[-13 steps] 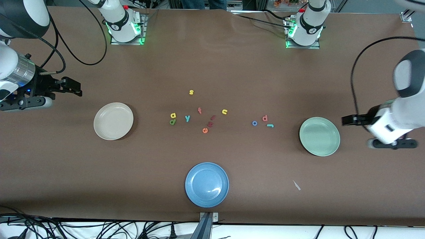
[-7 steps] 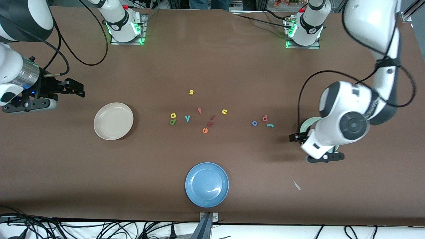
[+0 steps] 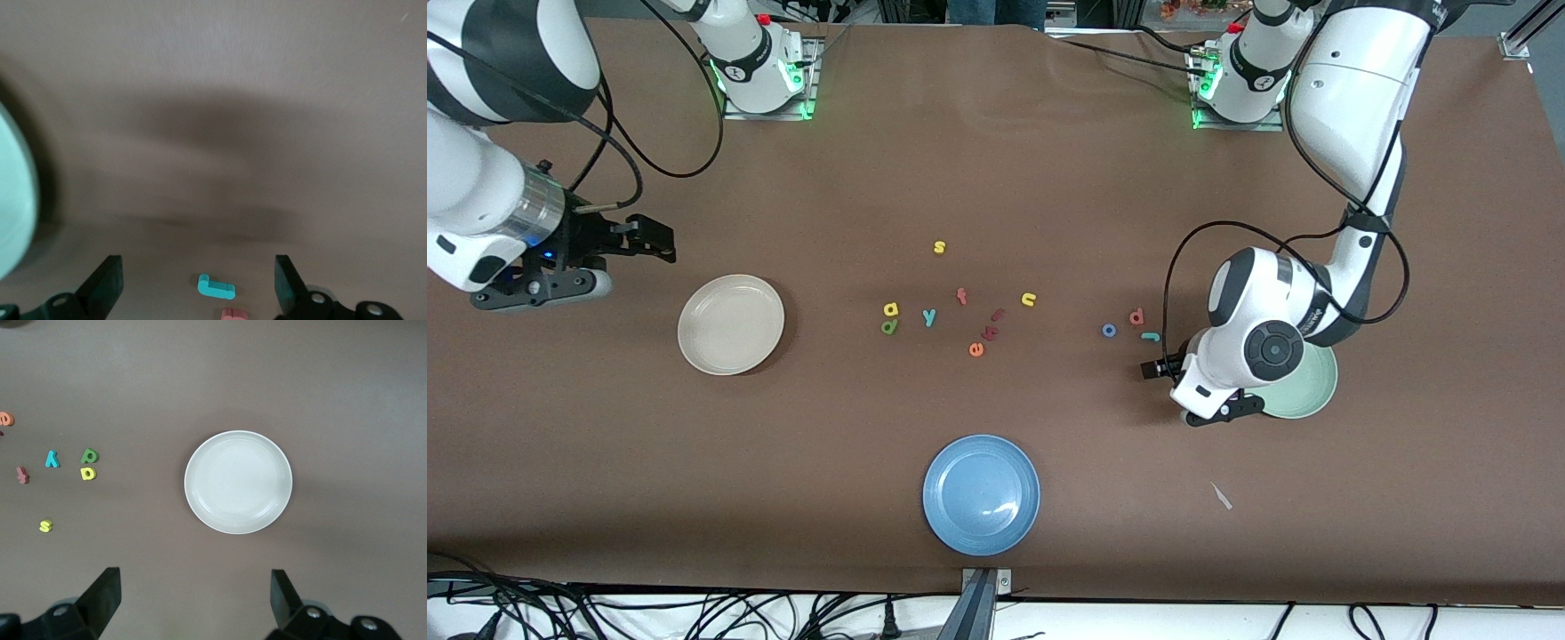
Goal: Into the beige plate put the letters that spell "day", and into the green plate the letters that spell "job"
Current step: 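Reach the left gripper to the cyan letter while the right gripper approaches letters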
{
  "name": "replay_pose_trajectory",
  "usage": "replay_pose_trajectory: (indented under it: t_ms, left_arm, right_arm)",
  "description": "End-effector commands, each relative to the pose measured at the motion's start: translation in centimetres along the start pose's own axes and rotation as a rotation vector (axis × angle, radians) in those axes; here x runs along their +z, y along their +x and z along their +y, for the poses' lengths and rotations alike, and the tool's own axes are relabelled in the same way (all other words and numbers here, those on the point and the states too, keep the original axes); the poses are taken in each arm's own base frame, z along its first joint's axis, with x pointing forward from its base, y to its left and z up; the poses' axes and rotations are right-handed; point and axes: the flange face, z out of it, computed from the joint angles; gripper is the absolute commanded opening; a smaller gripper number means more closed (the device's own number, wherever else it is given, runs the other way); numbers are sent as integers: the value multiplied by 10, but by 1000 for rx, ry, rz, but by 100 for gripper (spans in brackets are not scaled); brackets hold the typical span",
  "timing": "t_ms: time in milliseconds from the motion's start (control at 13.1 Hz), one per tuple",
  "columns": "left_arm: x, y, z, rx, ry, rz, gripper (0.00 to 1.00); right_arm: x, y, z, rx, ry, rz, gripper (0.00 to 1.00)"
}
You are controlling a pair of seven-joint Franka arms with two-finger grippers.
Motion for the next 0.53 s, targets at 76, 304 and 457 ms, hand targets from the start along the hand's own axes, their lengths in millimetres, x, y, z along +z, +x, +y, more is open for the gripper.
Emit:
replay_pose_trajectory:
  t_ms: [76, 304, 457]
  left_arm:
    - [5, -28, -11, 20, -22, 10, 100]
    - [14, -39, 0, 55, -38, 19, 100]
    - [20, -44, 0, 59, -41, 15, 98]
  right_arm:
    - [5, 10, -16, 41, 0, 4, 99]
    - [18, 19, -35, 63, -2, 8, 99]
    - [29, 27, -49, 80, 0, 13, 99]
